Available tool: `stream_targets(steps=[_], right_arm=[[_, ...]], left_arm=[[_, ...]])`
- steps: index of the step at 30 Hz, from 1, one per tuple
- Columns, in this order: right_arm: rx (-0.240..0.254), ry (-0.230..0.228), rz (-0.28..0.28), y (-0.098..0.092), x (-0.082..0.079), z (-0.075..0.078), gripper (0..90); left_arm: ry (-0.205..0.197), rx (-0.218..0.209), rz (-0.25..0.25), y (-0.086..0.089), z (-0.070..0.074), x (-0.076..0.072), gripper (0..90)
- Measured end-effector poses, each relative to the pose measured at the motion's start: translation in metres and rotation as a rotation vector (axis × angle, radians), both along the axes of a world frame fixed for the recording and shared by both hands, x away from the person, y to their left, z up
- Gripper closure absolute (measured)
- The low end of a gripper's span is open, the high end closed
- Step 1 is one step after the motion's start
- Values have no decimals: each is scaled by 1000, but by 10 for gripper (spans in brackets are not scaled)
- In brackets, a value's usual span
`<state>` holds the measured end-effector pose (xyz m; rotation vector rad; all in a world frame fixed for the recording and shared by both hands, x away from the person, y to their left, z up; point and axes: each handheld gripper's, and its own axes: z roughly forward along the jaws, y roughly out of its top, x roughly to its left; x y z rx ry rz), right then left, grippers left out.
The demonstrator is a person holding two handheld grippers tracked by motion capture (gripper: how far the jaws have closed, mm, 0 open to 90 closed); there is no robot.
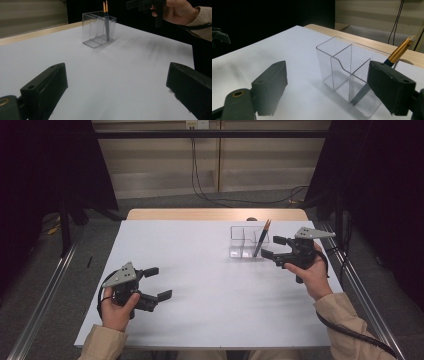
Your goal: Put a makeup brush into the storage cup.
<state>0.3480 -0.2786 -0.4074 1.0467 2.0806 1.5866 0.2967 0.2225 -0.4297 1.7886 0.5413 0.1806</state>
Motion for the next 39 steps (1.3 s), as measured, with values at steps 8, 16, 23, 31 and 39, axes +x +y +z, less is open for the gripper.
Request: stream_targets(steps=[8,16,23,31,39], right_arm=[[9,1,14,2,-9,-4,157],[13,4,26,4,-15,-8,155],[20,-4,39,7,-24,-10,153],[26,-6,49,9,-33,-12,153],[23,-9,66,9,-40,-12,150]], left_arm=[[-5,8,6,0,0,-1,32],[-3,3,7,0,0,-1,32],[-8,5,5,1,1,-1,32],[-10,2,9,2,2,-1,32],[-8,0,9,3,1,-1,32]])
